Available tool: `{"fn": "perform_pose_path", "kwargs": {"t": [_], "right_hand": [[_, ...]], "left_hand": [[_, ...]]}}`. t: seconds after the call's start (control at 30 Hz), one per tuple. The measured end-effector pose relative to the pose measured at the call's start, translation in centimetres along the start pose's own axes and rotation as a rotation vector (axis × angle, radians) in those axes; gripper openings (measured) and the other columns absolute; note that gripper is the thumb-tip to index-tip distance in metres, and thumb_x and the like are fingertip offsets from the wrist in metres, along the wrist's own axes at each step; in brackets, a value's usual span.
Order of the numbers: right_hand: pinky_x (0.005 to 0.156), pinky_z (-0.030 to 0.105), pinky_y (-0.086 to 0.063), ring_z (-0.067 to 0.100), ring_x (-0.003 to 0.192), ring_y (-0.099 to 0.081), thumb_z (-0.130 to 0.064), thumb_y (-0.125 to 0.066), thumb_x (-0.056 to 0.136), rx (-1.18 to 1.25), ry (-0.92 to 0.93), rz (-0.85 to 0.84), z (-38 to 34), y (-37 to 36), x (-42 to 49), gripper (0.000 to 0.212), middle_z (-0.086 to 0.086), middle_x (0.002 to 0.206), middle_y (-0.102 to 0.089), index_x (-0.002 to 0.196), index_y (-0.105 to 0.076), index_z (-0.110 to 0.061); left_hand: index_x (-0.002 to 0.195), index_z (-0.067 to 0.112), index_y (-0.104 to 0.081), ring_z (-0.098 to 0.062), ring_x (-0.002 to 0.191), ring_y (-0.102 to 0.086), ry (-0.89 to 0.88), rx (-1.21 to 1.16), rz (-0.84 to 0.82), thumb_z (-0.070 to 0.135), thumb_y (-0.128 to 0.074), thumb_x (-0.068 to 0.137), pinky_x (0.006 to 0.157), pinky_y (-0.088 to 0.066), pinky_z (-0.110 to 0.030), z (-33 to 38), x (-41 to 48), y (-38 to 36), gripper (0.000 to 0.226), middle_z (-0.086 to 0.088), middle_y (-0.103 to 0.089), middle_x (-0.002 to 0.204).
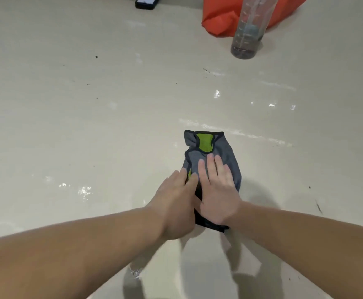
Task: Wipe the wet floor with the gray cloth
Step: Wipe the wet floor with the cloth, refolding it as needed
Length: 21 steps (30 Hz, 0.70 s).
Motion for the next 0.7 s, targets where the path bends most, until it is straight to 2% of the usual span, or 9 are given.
{"fn": "perform_pose_path", "kwargs": {"t": [0.03,0.07,0.13,0.17,0.27,0.33,0.43,0.57,0.7], "right_hand": [[0.126,0.056,-0.008,0.037,0.157,0.004,-0.061,-0.007,0.082,-0.019,0.014,-0.003,0.0,-0.1,-0.2,0.099,0.021,0.169,0.0,0.163,-0.012,-0.004],[0.127,0.055,-0.001,0.033,0.156,0.016,-0.059,0.0,0.076,-0.043,0.029,-0.026,0.2,-0.3,-0.3,0.101,0.019,0.169,0.012,0.163,0.0,-0.006],[0.125,0.05,0.015,0.026,0.149,0.036,-0.06,0.006,0.067,-0.061,0.033,-0.053,1.1,-0.8,0.0,0.105,0.011,0.164,0.035,0.16,0.021,-0.013],[0.124,0.048,0.018,0.025,0.148,0.039,-0.062,0.006,0.068,-0.054,0.02,-0.052,2.0,-0.5,0.3,0.104,0.009,0.163,0.039,0.159,0.025,-0.015],[0.124,0.048,0.018,0.023,0.15,0.037,-0.072,-0.006,0.088,-0.024,-0.03,-0.051,6.6,0.8,0.6,0.093,0.005,0.163,0.039,0.159,0.026,-0.02],[0.124,0.047,0.018,0.022,0.15,0.036,-0.075,-0.017,0.095,-0.022,-0.079,-0.034,10.3,1.9,0.1,0.093,0.003,0.164,0.037,0.16,0.024,-0.021],[0.125,0.046,0.016,0.02,0.152,0.032,-0.076,-0.018,0.095,-0.014,-0.109,0.054,15.6,2.9,-1.9,0.092,0.002,0.167,0.031,0.161,0.019,-0.023],[0.126,0.045,0.013,0.017,0.153,0.031,-0.079,-0.018,0.094,-0.015,-0.164,0.088,21.0,3.8,-4.8,0.091,-0.002,0.168,0.029,0.162,0.016,-0.029],[0.125,0.043,0.016,0.017,0.153,0.03,-0.079,-0.021,0.094,0.029,-0.268,0.072,26.2,4.9,-7.3,0.092,-0.003,0.168,0.028,0.162,0.015,-0.03]], "left_hand": [[0.128,0.007,-0.044,-0.023,0.104,-0.041,0.017,-0.004,-0.023,0.017,-0.051,0.079,0.097,-0.04,-0.032,0.6,0.5,0.4,0.049,-0.009,-0.047,0.119],[0.133,0.006,-0.042,-0.023,0.103,-0.042,0.024,0.012,-0.062,0.02,-0.051,0.079,0.097,-0.04,-0.032,1.2,1.0,0.7,0.057,-0.01,-0.049,0.119],[0.15,0.005,-0.029,-0.025,0.11,-0.045,0.046,0.067,-0.161,0.025,-0.054,0.081,0.101,-0.042,-0.033,2.3,2.1,1.1,0.076,-0.011,-0.047,0.123],[0.152,0.008,-0.026,-0.025,0.115,-0.046,0.063,0.109,-0.208,0.023,-0.057,0.083,0.103,-0.043,-0.034,2.9,2.6,1.4,0.076,-0.009,-0.046,0.126],[0.137,0.013,-0.039,-0.028,0.121,-0.046,0.139,0.281,-0.252,0.02,-0.057,0.088,0.098,-0.043,-0.035,5.4,4.9,3.1,0.053,-0.009,-0.042,0.128],[0.128,0.012,-0.043,-0.028,0.12,-0.046,0.184,0.278,-0.181,0.021,-0.053,0.091,0.093,-0.041,-0.035,6.9,6.5,3.7,0.039,-0.009,-0.044,0.124],[0.11,0.016,-0.042,-0.026,0.112,-0.046,0.199,0.181,-0.036,0.017,-0.05,0.09,0.09,-0.04,-0.033,9.4,8.5,1.9,0.021,-0.007,-0.045,0.119],[0.107,0.019,-0.041,-0.023,0.107,-0.042,0.052,0.147,0.052,0.021,-0.052,0.086,0.098,-0.04,-0.035,13.6,9.6,-2.3,0.024,-0.003,-0.042,0.116],[0.107,0.023,-0.039,-0.021,0.107,-0.044,-0.023,0.114,0.074,0.033,-0.034,0.081,0.099,-0.042,-0.034,16.5,9.9,-4.5,0.029,0.001,-0.039,0.115]]}}
Point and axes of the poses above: each hand's wrist, its own x-axis towards the middle knuckle, its own y-axis out of the back of the hand, z = x × y, the point moved 5 cm from there along x, towards the middle knuckle
